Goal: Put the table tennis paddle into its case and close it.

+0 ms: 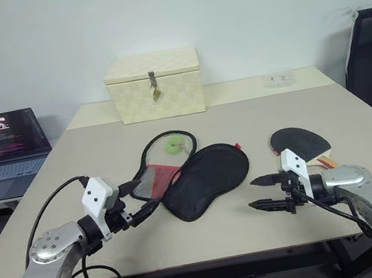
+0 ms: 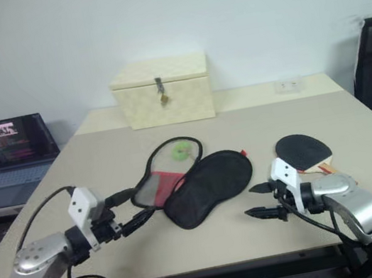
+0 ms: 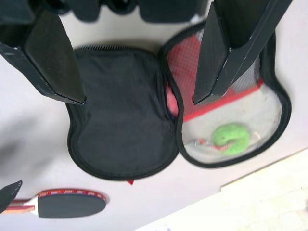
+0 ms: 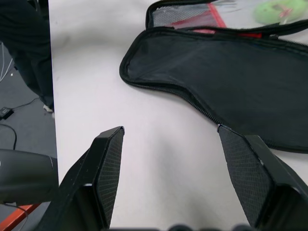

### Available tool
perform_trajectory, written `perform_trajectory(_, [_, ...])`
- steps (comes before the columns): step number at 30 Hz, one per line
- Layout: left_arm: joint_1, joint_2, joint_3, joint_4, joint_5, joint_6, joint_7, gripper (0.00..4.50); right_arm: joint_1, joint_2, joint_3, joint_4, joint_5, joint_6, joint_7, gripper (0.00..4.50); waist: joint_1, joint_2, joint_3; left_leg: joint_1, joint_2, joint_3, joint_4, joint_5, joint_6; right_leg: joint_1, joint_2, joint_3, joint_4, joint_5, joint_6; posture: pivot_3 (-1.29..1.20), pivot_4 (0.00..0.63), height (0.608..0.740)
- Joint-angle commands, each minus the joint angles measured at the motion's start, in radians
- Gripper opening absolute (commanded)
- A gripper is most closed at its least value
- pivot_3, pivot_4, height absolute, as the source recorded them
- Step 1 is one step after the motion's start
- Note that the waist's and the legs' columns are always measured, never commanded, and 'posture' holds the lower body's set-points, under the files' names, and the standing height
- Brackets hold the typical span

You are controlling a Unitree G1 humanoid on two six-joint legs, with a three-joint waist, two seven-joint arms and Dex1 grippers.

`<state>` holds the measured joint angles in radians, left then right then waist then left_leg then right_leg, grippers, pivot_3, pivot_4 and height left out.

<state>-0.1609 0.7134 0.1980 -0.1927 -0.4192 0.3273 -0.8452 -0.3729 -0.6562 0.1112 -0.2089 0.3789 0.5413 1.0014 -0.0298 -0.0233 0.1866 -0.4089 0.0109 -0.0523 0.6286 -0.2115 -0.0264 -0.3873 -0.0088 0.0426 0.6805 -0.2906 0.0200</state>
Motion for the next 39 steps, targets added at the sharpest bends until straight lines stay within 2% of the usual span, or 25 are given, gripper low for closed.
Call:
perform_trajectory(1, [-0.051,-0.02,-0.017,0.025,0.018,-0.033,0.01,3.89,0.016,-0.035,-0.045,-0.063,0.036,0.038,0.001,3.35,0.0,0.0,0.0,0.0,0.0,0.0,0.0,0.0,0.0,0.0,0.0,0.0,0.0,0.0,0.0,0.0,0.15,0.74])
perform_trajectory(5, [-0.134,-0.041,-0.042,0.149,0.079,-0.141,0.008,3.89,-0.005,-0.012,-0.044,-0.075,0.033,0.068,-0.046,3.35,0.001,0.0,0.0,0.0,0.0,0.001,0.001,0.0,0.0,0.001,0.0,-0.001,0.0,0.0,0.0,0.0,0.15,0.74])
perform_trajectory(9, [-0.174,-0.04,-0.042,0.185,0.051,-0.148,-0.039,3.89,-0.062,0.03,-0.073,-0.071,0.069,0.207,-0.146,3.35,-0.004,0.0,0.0,0.0,0.0,0.001,0.0,0.0,0.0,0.0,0.001,0.001,0.001,0.0,0.0,0.0,0.15,0.74])
perform_trajectory(15, [-0.146,0.071,0.012,0.207,-0.033,-0.087,-0.216,3.89,-0.124,0.179,-0.067,-0.062,0.125,0.565,-0.366,3.35,-0.003,0.0,0.0,0.0,0.001,0.001,-0.001,0.0,0.0,-0.001,0.001,0.0,0.001,0.0,0.0,0.0,0.15,0.74])
perform_trajectory(22, [-0.101,0.186,0.046,0.237,-0.091,-0.012,-0.359,3.89,-0.142,0.331,-0.031,-0.061,0.127,0.692,-0.5,3.35,-0.004,0.0,0.0,-0.001,0.001,0.0,-0.001,0.0,0.0,-0.002,0.001,0.0,0.001,0.0,-0.001,0.0,0.15,0.74])
perform_trajectory(26, [-0.137,0.205,0.048,0.306,-0.079,-0.029,-0.389,3.89,-0.15,0.414,-0.001,-0.029,0.112,0.691,-0.55,3.35,-0.004,0.0,0.0,-0.001,0.001,0.0,-0.001,0.0,0.0,-0.002,0.002,-0.001,0.001,0.0,-0.001,0.0,0.15,0.74])
perform_trajectory(32, [-0.186,0.213,0.036,0.365,-0.06,-0.038,-0.412,3.89,-0.237,0.558,0.04,0.189,0.047,0.566,-0.604,3.35,-0.006,0.0,0.0,0.0,0.001,0.001,-0.001,0.0,0.0,-0.002,0.002,-0.001,0.001,0.0,-0.001,0.0,0.15,0.74])
perform_trajectory(39, [-0.219,0.225,0.028,0.366,-0.046,-0.026,-0.423,3.89,-0.324,0.644,0.018,0.366,0.0,0.464,-0.638,3.35,-0.013,0.0,0.0,0.0,0.002,0.001,-0.001,0.0,0.0,-0.002,0.003,0.0,0.001,0.0,-0.001,0.0,0.15,0.74])
